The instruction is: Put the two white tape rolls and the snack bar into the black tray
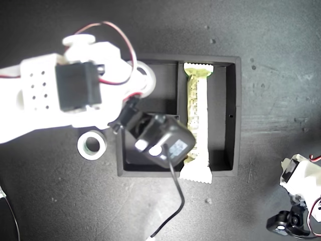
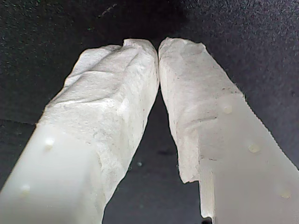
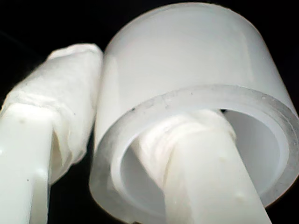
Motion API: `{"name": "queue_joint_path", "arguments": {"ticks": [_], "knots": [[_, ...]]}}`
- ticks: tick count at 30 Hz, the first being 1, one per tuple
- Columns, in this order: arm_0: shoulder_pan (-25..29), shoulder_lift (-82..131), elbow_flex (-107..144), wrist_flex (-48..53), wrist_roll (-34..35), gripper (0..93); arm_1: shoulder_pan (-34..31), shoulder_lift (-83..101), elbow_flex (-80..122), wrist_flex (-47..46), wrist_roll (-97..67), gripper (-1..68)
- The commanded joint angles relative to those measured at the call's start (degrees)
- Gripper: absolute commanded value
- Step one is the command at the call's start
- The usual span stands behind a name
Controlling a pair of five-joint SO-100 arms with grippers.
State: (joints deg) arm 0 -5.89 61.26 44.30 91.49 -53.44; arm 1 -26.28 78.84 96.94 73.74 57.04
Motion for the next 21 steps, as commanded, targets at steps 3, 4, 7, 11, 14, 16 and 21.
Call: {"name": "queue_joint_path", "arguments": {"ticks": [3,4,7,11,14,16,21], "knots": [[0.53,-10.63,-19.60,6.50,1.14,0.2,-0.88,2.90,0.00,-0.09,0.88,-0.2],[0.62,-14.85,-26.46,9.49,1.23,0.2,-0.97,2.90,0.00,-0.09,1.05,-0.2],[0.88,-24.08,-40.17,13.54,0.70,0.2,-1.41,2.90,0.09,-0.09,1.49,-0.2],[1.49,-26.89,-41.31,13.54,-0.44,0.2,-1.67,2.90,0.18,0.09,1.76,-0.2],[1.58,-28.30,-40.87,13.54,-1.14,0.2,-1.58,2.90,0.09,0.18,1.58,-0.2],[1.49,-28.30,-39.55,13.62,-1.67,0.2,-1.41,2.90,0.00,0.26,1.41,-0.2],[0.97,-27.25,-35.07,13.62,-3.34,0.2,-1.23,2.90,0.00,0.26,1.32,-0.2]]}}
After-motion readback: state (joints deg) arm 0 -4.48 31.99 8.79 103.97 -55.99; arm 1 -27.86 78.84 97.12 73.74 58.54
